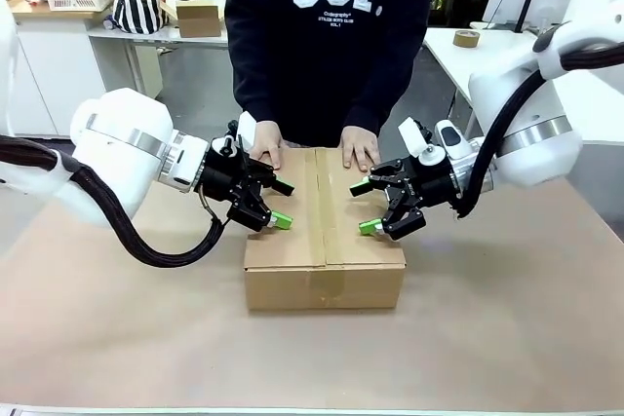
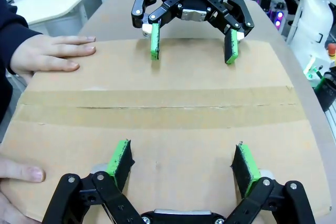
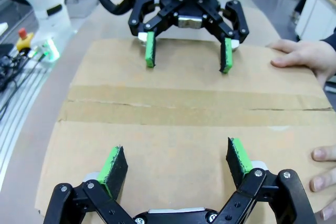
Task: Pack the gift set into the box.
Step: Press and hold the closed box until the human finishes sealing it.
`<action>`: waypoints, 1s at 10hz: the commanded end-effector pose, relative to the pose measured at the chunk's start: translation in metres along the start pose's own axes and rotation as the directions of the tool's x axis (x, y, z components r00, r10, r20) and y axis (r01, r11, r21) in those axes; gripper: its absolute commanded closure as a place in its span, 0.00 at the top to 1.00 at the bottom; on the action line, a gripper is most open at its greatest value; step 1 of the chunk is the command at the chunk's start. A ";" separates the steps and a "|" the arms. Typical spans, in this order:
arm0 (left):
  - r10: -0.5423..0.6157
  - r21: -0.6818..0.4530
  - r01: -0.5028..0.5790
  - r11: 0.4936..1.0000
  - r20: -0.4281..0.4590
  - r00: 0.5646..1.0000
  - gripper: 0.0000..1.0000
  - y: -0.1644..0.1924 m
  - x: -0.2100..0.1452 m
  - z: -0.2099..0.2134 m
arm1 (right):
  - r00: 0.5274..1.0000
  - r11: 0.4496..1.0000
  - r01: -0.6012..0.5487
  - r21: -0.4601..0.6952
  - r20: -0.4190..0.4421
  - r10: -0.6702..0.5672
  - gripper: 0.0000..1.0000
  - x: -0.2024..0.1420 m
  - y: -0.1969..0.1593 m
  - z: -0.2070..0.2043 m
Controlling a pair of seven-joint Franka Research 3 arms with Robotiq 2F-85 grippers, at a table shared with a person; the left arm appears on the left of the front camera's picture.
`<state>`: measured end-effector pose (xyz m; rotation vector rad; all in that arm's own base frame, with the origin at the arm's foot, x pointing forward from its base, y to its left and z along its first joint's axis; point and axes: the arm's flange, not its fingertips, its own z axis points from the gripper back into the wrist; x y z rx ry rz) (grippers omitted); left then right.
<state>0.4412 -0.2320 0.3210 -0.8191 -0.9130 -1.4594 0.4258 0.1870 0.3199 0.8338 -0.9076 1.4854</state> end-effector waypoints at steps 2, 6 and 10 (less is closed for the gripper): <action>0.008 -0.005 -0.008 1.000 0.002 1.000 1.00 -0.001 -0.003 -0.001 | 1.000 1.000 0.000 -0.001 -0.006 0.000 1.00 -0.002 0.001 -0.001; 0.008 -0.005 -0.008 1.000 0.002 1.000 1.00 -0.001 -0.003 -0.001 | 1.000 1.000 0.000 -0.001 -0.006 0.000 1.00 -0.002 0.001 -0.001; 0.008 -0.005 -0.008 1.000 0.002 1.000 1.00 -0.001 -0.003 -0.001 | 1.000 1.000 0.000 -0.001 -0.006 0.000 1.00 -0.002 0.001 -0.001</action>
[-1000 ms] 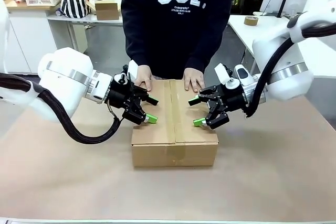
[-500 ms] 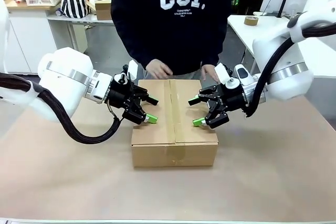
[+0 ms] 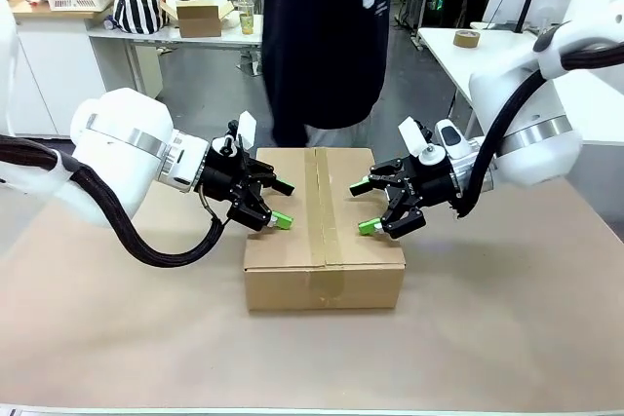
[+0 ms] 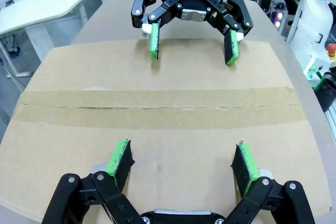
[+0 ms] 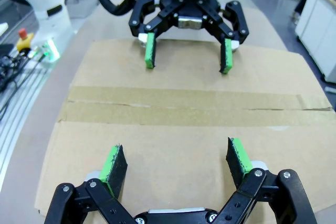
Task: Pack the gift set into the box.
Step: Press and hold the closed box until the human finishes sealing it.
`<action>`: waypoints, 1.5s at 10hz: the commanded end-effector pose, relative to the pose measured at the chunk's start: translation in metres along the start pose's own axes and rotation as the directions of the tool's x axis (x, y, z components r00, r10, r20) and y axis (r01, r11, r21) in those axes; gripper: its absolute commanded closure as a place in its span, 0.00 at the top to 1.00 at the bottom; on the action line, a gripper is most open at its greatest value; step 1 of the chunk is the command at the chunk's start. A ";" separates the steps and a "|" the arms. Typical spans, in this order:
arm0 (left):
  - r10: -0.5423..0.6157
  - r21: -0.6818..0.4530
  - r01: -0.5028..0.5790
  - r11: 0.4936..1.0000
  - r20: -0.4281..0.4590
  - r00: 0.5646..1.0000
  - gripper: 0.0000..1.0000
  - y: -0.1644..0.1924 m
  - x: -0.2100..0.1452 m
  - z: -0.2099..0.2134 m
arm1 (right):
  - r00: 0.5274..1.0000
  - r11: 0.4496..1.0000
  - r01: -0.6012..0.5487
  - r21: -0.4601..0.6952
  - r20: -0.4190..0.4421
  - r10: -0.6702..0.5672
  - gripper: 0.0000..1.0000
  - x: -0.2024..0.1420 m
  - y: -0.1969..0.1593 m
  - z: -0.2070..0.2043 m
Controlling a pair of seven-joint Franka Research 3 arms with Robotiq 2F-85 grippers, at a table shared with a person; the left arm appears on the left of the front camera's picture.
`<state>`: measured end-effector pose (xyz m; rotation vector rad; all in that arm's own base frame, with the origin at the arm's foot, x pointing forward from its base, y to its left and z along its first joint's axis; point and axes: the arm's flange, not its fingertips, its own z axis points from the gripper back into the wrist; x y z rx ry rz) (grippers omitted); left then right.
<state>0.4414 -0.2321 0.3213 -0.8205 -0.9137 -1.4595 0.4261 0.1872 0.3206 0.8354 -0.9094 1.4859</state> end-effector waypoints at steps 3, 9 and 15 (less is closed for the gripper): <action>0.008 -0.005 -0.008 1.000 0.000 1.000 1.00 -0.002 -0.003 -0.001 | 1.000 1.000 0.001 -0.001 -0.008 -0.001 1.00 -0.002 0.001 -0.001; 0.008 -0.005 -0.008 1.000 0.000 1.000 1.00 -0.002 -0.003 -0.001 | 1.000 1.000 0.001 -0.001 -0.008 -0.001 1.00 -0.002 0.001 -0.001; 0.008 -0.005 -0.008 1.000 0.000 1.000 1.00 -0.002 -0.003 -0.001 | 1.000 1.000 0.001 -0.001 -0.008 -0.001 1.00 -0.002 0.001 -0.001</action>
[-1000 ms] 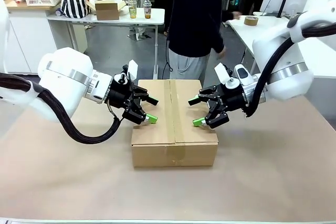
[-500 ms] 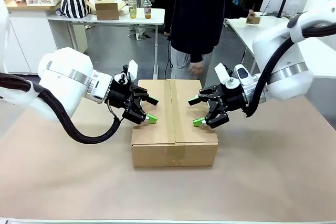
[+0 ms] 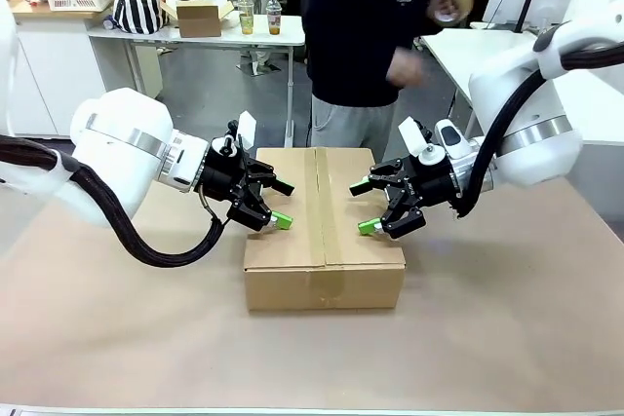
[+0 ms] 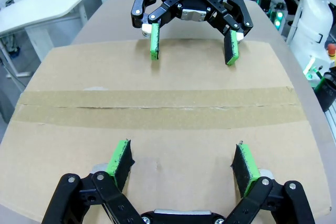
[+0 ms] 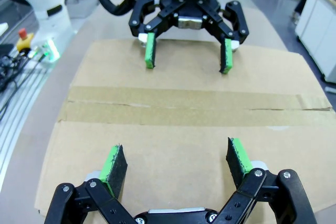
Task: Pack the gift set into the box.
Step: Press and hold the closed box until the human finishes sealing it.
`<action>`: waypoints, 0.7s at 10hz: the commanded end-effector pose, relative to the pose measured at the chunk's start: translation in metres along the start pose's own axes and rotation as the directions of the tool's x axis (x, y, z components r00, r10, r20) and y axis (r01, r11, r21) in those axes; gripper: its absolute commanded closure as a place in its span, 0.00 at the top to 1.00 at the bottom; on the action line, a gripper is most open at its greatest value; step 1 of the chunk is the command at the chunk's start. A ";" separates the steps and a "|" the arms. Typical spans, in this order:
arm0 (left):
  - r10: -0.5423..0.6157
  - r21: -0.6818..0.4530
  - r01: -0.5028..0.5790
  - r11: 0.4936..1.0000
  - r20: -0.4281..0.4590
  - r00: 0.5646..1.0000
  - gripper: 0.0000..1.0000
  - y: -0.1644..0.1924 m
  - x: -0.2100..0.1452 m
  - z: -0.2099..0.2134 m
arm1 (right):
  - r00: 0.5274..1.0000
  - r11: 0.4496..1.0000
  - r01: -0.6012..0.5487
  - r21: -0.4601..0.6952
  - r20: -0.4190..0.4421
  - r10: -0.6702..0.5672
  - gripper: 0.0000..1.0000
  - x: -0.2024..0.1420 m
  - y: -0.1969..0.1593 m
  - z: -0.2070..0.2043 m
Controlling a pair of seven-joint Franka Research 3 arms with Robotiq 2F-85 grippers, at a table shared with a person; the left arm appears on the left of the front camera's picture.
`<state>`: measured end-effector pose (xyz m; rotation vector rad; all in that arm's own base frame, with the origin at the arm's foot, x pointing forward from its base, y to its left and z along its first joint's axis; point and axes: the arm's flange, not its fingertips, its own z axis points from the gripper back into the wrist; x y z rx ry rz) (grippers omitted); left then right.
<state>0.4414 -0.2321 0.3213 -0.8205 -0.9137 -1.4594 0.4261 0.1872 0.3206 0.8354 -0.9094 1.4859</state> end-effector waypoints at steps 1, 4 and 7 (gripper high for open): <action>0.008 -0.005 -0.008 1.000 0.000 1.000 1.00 -0.002 -0.003 -0.001 | 1.000 1.000 0.001 -0.001 -0.008 -0.001 1.00 -0.002 0.001 -0.001; 0.008 -0.005 -0.008 1.000 0.000 1.000 1.00 -0.002 -0.003 -0.001 | 1.000 1.000 0.001 -0.001 -0.008 -0.001 1.00 -0.002 0.001 -0.001; 0.008 -0.005 -0.008 1.000 0.000 1.000 1.00 -0.002 -0.003 -0.001 | 1.000 1.000 0.001 -0.001 -0.008 -0.001 1.00 -0.002 0.001 -0.001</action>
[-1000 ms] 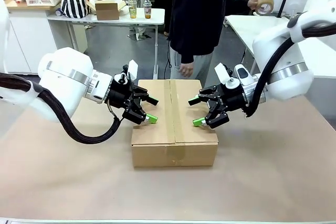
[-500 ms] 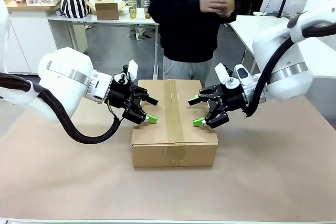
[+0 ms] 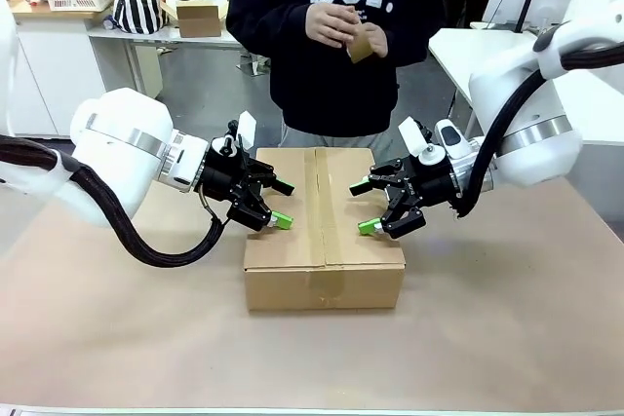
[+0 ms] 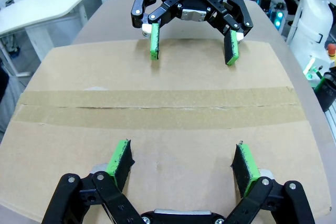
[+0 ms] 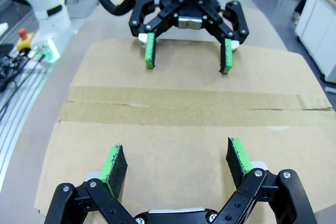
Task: Pack the gift set into the box.
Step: Press and hold the closed box until the human finishes sealing it.
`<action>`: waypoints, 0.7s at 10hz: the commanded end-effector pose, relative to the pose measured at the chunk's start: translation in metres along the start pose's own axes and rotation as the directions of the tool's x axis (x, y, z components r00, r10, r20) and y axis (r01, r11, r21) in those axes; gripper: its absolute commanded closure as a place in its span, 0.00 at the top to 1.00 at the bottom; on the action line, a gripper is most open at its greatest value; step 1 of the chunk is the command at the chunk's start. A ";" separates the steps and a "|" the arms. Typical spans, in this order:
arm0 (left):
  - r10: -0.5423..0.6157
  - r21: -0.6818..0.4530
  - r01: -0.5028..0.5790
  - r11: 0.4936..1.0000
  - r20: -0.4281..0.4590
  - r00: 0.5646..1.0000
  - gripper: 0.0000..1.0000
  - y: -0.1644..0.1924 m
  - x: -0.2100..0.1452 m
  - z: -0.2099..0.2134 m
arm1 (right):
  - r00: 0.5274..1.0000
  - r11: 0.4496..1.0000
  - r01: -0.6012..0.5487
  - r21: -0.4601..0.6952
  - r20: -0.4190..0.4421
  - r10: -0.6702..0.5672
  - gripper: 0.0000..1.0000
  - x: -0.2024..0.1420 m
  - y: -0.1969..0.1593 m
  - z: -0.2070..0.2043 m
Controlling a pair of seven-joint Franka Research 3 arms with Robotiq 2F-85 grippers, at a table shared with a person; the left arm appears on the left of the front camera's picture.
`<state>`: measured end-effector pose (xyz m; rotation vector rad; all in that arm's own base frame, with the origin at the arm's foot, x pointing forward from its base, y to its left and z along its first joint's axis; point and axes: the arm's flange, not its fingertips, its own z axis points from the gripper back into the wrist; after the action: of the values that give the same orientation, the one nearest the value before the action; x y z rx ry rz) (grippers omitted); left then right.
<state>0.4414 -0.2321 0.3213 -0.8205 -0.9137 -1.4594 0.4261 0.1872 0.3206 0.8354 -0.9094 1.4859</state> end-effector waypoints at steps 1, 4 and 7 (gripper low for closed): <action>0.008 -0.005 -0.008 1.000 0.000 1.000 1.00 -0.002 -0.003 -0.001 | 1.000 1.000 0.001 -0.001 -0.008 -0.001 1.00 -0.002 0.001 -0.001; 0.008 -0.005 -0.008 1.000 0.000 1.000 1.00 -0.002 -0.003 -0.001 | 1.000 1.000 0.001 -0.001 -0.008 -0.001 1.00 -0.002 0.001 -0.001; 0.008 -0.005 -0.008 1.000 0.000 1.000 1.00 -0.002 -0.003 -0.001 | 1.000 1.000 0.001 -0.001 -0.008 -0.001 1.00 -0.002 0.001 -0.001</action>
<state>0.4414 -0.2321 0.3213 -0.8206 -0.9137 -1.4594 0.4261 0.1872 0.3206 0.8354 -0.9094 1.4859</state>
